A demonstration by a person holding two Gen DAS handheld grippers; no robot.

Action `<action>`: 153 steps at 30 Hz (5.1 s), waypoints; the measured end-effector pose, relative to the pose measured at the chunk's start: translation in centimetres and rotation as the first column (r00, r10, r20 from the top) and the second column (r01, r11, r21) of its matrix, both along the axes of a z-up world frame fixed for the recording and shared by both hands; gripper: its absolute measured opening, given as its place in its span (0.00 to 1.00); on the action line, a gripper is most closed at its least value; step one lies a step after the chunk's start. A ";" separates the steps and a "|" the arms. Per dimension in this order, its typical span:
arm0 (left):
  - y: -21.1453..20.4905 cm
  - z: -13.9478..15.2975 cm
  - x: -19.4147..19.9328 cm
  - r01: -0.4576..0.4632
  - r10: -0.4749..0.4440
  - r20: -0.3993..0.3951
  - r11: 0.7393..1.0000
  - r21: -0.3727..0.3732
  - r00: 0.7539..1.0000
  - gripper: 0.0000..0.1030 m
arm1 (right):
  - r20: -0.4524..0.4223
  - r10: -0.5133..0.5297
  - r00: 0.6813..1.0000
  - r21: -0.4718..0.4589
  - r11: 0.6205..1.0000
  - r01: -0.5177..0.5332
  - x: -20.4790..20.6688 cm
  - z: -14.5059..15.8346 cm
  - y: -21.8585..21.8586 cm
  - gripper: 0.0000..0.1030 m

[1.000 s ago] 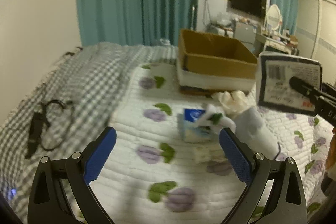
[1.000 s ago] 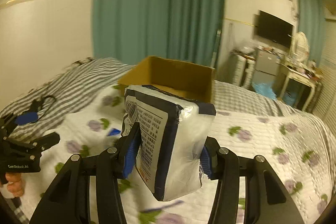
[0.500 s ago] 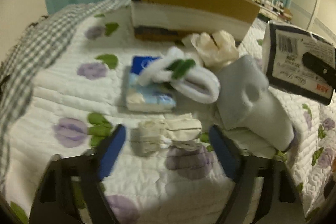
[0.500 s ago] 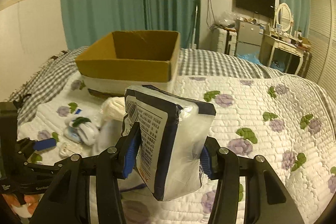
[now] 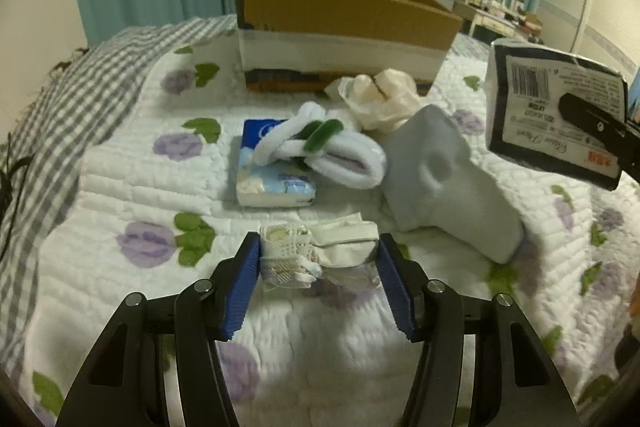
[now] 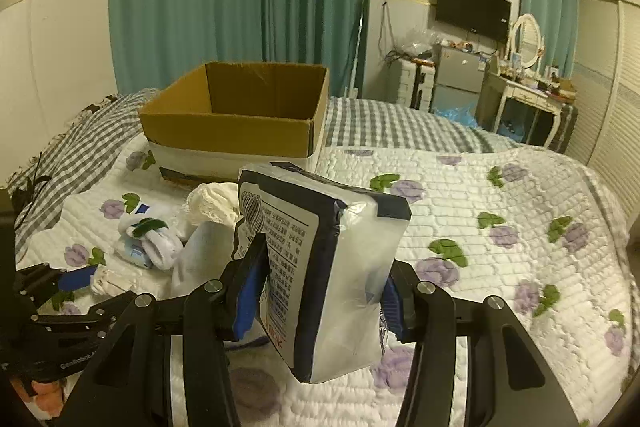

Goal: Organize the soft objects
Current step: 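Carry the package with the right tool while the left tool grasps the lace cloth, then lower both held items into the cardboard box and open both tools, then move both tools back toward the remaining items on the quilt, then grasp the white fuzzy loop with the left tool while the right tool grasps the white sock, then carry the loop and sock over the box and open both tools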

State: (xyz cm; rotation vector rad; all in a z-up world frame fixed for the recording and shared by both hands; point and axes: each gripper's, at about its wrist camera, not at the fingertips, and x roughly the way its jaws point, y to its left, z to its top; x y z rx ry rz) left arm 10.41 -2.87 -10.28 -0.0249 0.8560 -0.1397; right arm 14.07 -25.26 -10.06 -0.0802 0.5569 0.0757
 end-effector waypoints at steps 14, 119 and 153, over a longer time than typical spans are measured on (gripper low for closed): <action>0.6 12.5 -2.6 0.080 -0.069 0.262 0.996 -0.034 0.963 0.55 | 0.174 0.000 0.985 -0.006 1.000 0.001 -6.4 7.7 2.3 0.49; -1.8 -3.8 9.9 0.198 -0.210 0.032 0.955 0.221 0.977 0.86 | -0.240 0.158 0.958 0.089 0.986 -0.140 6.4 -4.0 2.8 0.45; 1.0 16.1 4.5 0.153 -0.199 0.356 0.976 0.153 0.913 0.61 | 0.062 0.160 0.985 0.065 0.984 -0.164 -0.2 12.1 3.6 0.45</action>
